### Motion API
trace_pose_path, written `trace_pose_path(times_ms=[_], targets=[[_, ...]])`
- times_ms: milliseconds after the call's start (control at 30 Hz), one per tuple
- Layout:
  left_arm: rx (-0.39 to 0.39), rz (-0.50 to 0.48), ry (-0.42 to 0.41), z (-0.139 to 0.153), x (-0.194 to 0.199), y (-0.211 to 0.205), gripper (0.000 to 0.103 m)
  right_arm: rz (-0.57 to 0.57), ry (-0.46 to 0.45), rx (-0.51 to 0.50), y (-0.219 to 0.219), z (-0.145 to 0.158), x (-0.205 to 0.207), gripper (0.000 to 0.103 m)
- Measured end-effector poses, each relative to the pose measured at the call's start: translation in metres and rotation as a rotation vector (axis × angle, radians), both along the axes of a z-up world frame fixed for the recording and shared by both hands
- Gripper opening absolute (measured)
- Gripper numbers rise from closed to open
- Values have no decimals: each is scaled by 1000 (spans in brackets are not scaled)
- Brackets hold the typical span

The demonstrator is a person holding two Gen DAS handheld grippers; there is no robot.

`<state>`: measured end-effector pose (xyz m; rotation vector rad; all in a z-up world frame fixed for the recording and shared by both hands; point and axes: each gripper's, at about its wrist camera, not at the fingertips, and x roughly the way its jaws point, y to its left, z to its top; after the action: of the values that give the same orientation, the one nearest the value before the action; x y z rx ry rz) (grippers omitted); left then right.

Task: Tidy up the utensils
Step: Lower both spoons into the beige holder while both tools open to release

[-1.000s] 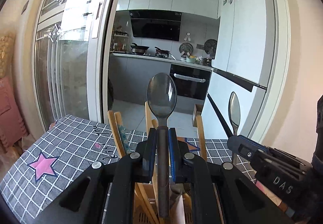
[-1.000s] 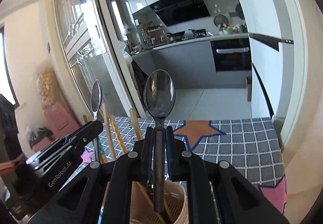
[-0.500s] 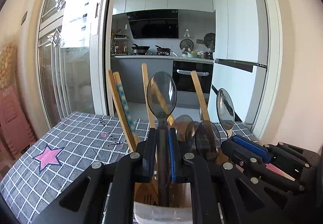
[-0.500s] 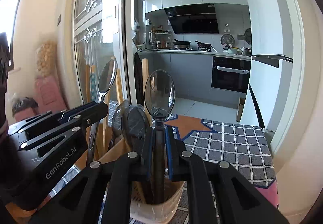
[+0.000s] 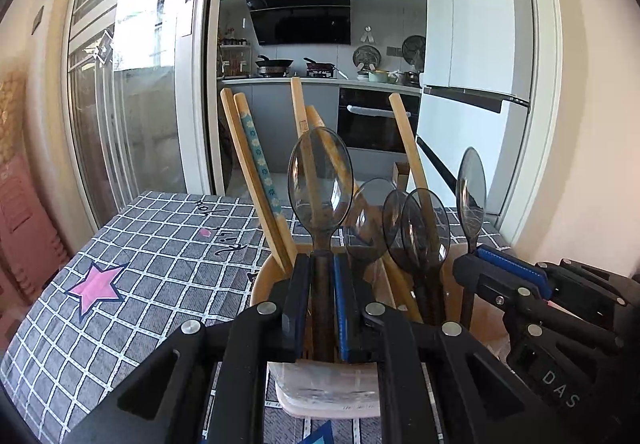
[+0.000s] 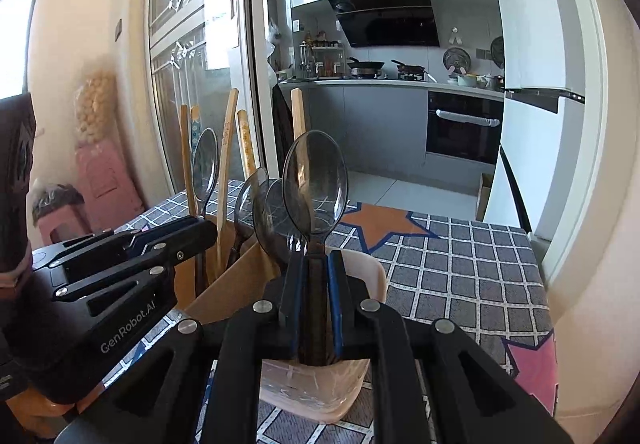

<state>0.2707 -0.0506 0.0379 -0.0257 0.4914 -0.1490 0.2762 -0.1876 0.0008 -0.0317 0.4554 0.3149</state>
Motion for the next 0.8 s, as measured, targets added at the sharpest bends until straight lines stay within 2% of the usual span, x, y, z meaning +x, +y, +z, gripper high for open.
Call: trace_pose_path(times_ms=[67, 133, 200, 633, 800], targets=[[-8, -9, 15, 0, 0, 1, 42, 7, 13, -2, 0, 1, 0, 15], [-9, -8, 18, 1, 0, 1, 42, 4, 24, -5, -1, 2, 1, 26], [-11, -10, 22, 1, 0, 0, 42, -5, 29, 6, -4, 4, 0, 32], [-36, -9, 65, 4, 2, 4, 42, -40, 73, 84, -29, 16, -12, 37], [-28, 11, 49, 8, -1, 5, 42, -46, 77, 101, -34, 19, -16, 38]])
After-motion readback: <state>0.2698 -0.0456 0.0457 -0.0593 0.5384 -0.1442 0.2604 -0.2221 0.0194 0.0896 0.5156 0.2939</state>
